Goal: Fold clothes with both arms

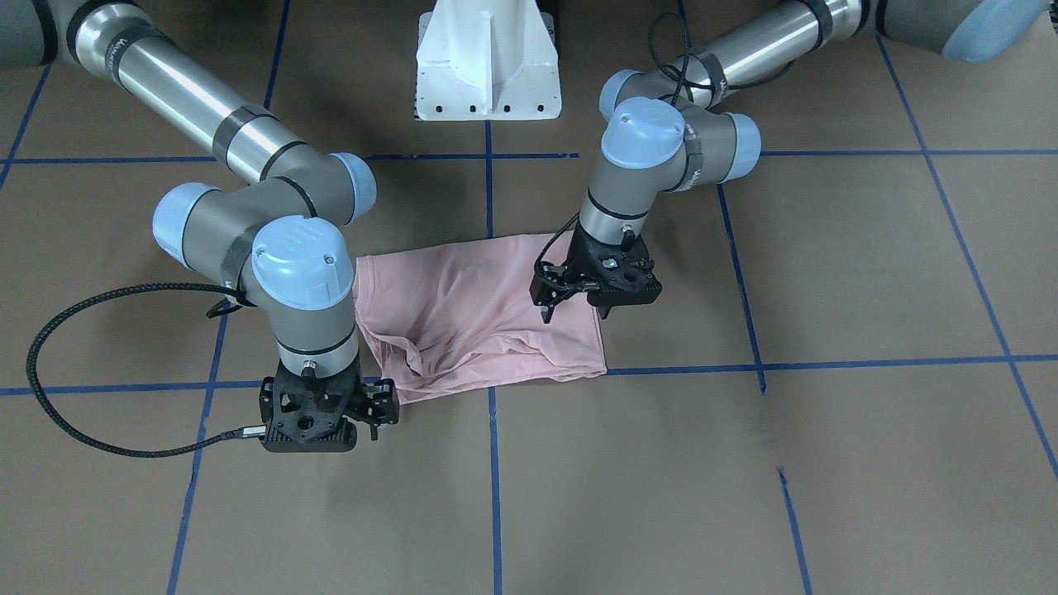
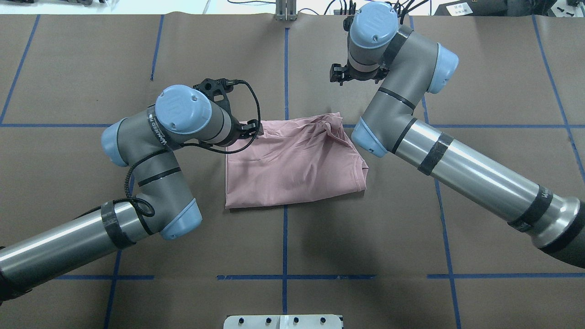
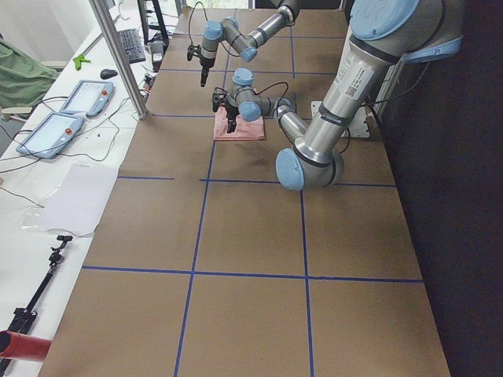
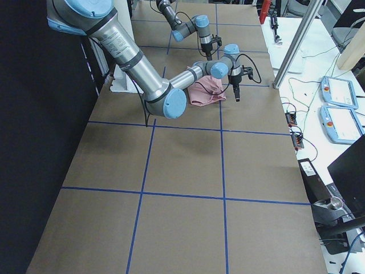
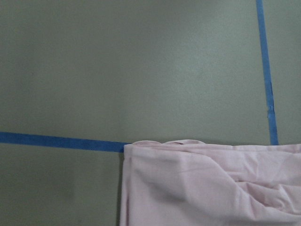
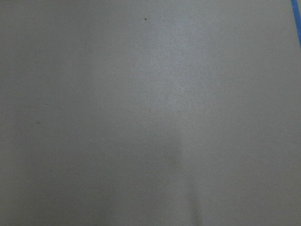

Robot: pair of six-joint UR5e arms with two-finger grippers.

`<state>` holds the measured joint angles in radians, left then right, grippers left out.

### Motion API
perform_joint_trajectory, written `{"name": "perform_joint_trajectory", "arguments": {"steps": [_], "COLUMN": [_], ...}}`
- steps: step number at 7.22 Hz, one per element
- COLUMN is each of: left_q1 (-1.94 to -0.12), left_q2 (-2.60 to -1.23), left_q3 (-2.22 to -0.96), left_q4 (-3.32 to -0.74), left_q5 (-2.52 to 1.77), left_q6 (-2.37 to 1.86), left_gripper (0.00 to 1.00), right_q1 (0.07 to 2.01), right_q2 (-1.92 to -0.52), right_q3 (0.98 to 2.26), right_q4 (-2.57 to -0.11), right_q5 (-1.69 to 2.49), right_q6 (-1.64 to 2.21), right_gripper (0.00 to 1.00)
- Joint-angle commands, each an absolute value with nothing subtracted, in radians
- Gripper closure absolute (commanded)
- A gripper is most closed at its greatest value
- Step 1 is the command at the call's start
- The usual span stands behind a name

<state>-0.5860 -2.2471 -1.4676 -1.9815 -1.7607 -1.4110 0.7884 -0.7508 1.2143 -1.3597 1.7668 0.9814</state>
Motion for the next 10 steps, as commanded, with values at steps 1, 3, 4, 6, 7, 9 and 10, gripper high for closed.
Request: {"name": "perform_joint_trajectory", "arguments": {"steps": [1,3,4,6,7,9,10], "left_q1": [-0.557,-0.557,-0.557,-0.572,-0.586,-0.616,-0.624], "left_q2": [-2.322,-2.332,-2.33,-2.327,-2.326,-2.301,-2.278], "left_q3": [-1.387,-1.365,-1.365,-1.365,-1.364,-1.365,-1.365], "left_q4": [-1.986,-1.988,-1.988,-1.988,-1.988,-1.99,-2.018], "left_q5": [-1.744,-1.744,-1.744,-1.743,-1.743,-1.743,-1.743], "left_q6": [-1.514,-1.531,-1.529,-1.523,-1.517,-1.452,-1.437], "left_gripper": [0.41,0.63,0.89,1.0,1.0,1.0,1.0], "right_q1": [0.788,0.788,0.788,0.787,0.787,0.787,0.787], "right_q2": [-0.761,-0.764,-0.765,-0.765,-0.77,-0.773,-0.773], "right_q3": [1.218,1.218,1.219,1.22,1.22,1.22,1.22], "right_q4": [-1.359,-1.358,-1.358,-1.358,-1.358,-1.358,-1.356], "right_q5": [1.767,1.767,1.767,1.766,1.766,1.766,1.766], "right_q6": [0.982,0.98,0.98,0.98,0.98,0.979,0.98], "right_gripper": [0.0,0.0,0.0,0.0,0.0,0.0,0.0]}}
